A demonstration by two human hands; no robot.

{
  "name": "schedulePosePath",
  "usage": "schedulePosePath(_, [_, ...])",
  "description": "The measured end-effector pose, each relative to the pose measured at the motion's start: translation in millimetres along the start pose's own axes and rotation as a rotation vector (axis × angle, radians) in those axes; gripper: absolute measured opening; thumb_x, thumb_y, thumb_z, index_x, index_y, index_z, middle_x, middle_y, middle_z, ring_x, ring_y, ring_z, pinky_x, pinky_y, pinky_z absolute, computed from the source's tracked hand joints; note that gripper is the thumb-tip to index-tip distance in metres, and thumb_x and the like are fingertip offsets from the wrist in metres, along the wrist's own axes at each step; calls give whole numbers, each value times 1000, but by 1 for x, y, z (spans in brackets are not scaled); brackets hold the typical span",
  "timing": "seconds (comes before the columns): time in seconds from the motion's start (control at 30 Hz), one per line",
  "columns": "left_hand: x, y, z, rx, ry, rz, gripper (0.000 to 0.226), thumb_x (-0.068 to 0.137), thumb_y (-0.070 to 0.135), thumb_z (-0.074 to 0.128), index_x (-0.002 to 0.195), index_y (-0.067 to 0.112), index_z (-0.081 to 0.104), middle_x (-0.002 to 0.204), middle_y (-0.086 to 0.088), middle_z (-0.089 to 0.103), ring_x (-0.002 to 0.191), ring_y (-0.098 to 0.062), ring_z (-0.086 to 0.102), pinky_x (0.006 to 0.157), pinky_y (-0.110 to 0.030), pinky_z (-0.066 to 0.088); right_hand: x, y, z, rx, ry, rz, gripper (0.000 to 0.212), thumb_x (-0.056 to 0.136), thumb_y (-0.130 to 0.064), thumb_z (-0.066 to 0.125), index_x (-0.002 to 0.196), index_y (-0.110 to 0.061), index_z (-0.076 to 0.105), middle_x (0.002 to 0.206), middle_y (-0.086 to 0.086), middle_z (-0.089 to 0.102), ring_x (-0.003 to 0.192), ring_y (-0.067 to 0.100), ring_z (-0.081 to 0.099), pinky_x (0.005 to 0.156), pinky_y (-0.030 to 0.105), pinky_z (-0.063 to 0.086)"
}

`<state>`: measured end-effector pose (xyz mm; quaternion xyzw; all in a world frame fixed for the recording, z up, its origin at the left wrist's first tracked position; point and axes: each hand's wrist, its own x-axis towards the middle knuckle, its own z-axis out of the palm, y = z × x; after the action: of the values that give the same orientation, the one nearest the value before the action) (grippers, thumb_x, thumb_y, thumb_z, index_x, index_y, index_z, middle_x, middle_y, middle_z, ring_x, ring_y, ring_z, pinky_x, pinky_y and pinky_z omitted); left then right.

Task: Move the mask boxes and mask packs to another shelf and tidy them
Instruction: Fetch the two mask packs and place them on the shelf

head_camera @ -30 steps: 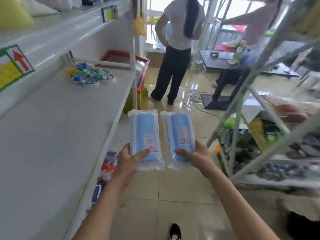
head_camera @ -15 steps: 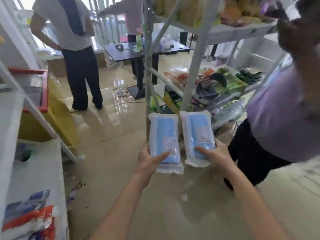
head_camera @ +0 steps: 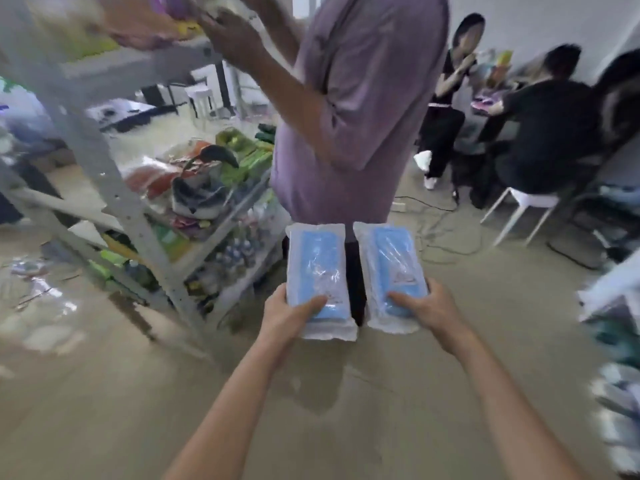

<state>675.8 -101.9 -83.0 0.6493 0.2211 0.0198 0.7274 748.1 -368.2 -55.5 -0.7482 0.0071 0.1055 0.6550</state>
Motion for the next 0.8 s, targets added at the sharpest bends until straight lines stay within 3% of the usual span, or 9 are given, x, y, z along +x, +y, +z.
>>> schedulePosePath(0.2, [41, 5, 109, 115, -274, -53, 58, 55, 40, 93, 106, 25, 68, 96, 3, 78, 84, -22, 77, 73, -45, 64, -12, 25, -87, 80, 305, 91, 46, 68, -20, 92, 108, -14, 72, 97, 1, 79, 85, 22, 77, 66, 30, 60])
schedulePosePath(0.4, [82, 16, 176, 178, -447, -41, 38, 59, 34, 90, 93, 26, 74, 86, 3, 79, 73, -20, 77, 54, -27, 57, -3, 32, -128, 108, 508, 117, 44, 69, -19, 91, 108, -13, 71, 96, 1, 79, 84, 20, 77, 66, 31, 61])
schedulePosePath(0.53, [117, 35, 211, 194, -505, -38, 42, 65, 30, 88, 102, 18, 73, 89, -1, 80, 77, -24, 78, 60, -32, 60, 10, 24, -144, 110, 638, 94, 43, 70, -21, 91, 107, -15, 71, 95, -1, 79, 83, 17, 76, 64, 26, 60])
schedulePosePath(0.67, [137, 44, 262, 195, -601, -39, 52, 64, 27, 86, 111, 12, 70, 96, -8, 79, 83, -30, 77, 74, -50, 64, 16, 21, -165, 130, 755, 55, 44, 72, -23, 90, 111, -19, 70, 96, -4, 79, 84, 14, 76, 68, 28, 61])
schedulePosePath(0.8, [138, 39, 326, 191, -677, -56, 42, 67, 19, 85, 106, 13, 71, 88, -4, 80, 78, -28, 77, 64, -43, 63, 16, 28, -200, 150, 814, 61, 47, 71, -28, 90, 112, -25, 68, 99, -10, 78, 88, 12, 75, 71, 28, 62])
